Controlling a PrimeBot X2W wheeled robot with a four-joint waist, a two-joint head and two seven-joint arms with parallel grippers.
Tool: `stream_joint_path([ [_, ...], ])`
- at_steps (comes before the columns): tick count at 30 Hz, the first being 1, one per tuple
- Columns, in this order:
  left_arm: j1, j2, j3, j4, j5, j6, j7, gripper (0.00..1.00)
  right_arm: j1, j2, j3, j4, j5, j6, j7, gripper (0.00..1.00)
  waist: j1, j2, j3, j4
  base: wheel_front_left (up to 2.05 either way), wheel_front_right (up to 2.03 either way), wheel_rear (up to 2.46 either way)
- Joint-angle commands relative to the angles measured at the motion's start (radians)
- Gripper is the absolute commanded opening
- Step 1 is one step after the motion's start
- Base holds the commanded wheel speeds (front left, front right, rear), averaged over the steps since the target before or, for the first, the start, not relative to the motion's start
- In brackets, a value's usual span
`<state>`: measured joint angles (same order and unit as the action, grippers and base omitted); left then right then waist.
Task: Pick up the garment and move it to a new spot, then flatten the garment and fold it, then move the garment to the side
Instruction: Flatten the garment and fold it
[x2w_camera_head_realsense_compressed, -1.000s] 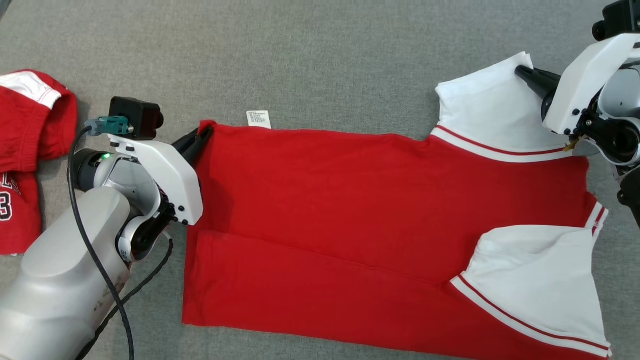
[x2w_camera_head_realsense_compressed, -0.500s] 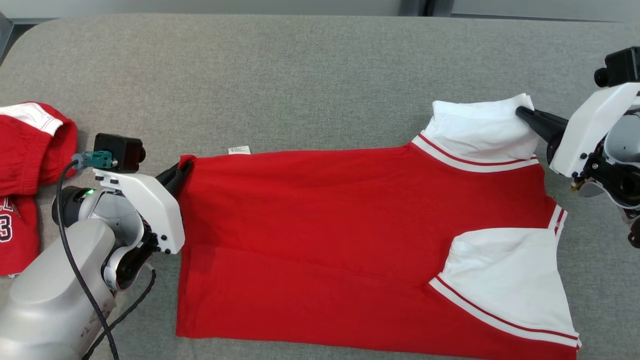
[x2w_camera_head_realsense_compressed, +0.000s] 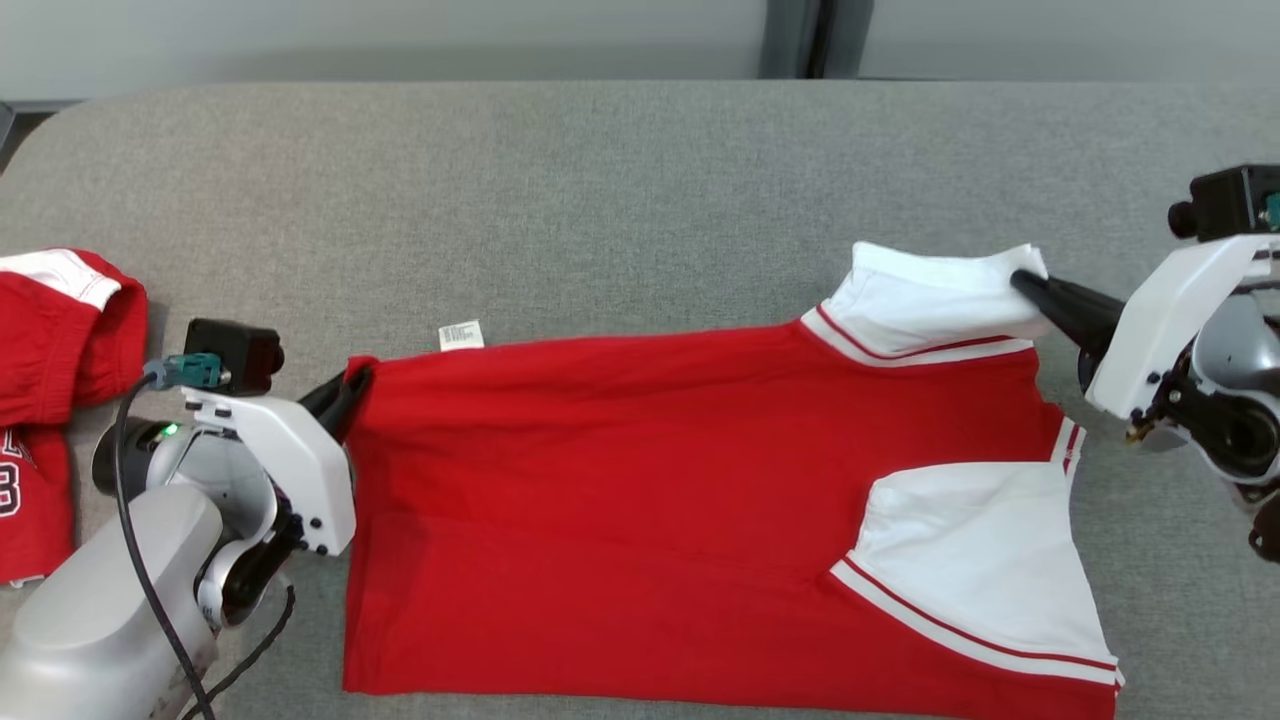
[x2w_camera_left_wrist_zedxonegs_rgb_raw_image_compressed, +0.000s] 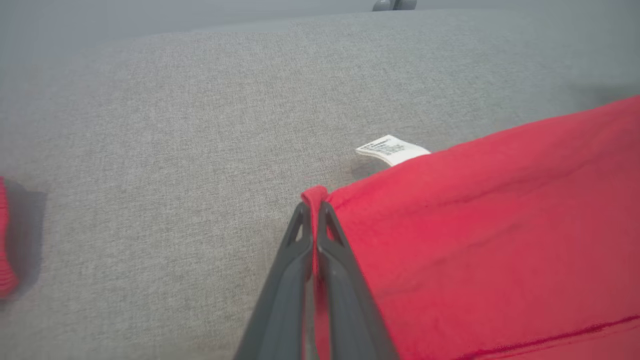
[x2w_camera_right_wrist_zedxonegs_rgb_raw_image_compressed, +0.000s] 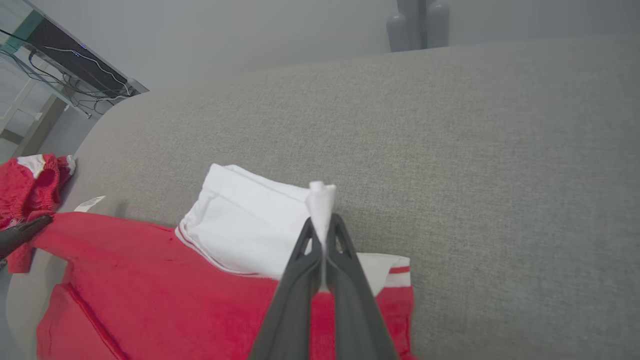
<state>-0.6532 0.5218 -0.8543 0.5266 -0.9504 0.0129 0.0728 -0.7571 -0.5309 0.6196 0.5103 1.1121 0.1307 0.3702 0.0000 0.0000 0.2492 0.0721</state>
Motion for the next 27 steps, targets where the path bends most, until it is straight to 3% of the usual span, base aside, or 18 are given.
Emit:
stream_joint_path([
  [1, 0.015, 0.011, 0.000, -0.005, 0.002, 0.001, 0.003, 0.00, 0.025, -0.012, 0.003, -0.016, 0.011, 0.000, -0.004, 0.00, 0.0000, 0.0000, -0.019, -0.010, 0.00, 0.00, 0.00],
  [9, 0.072, 0.059, -0.020, -0.046, -0.003, 0.020, 0.038, 0.00, 0.120, -0.058, 0.022, -0.136, 0.058, 0.001, 0.007, 0.00, 0.0000, 0.0000, -0.066, -0.032, 0.00, 0.00, 0.00],
  [27, 0.133, 0.106, -0.055, -0.112, -0.002, 0.043, 0.088, 0.00, 0.329, -0.122, -0.028, -0.354, 0.102, 0.001, 0.093, 0.00, 0.0000, 0.0000, -0.110, -0.049, 0.00, 0.00, 0.00],
])
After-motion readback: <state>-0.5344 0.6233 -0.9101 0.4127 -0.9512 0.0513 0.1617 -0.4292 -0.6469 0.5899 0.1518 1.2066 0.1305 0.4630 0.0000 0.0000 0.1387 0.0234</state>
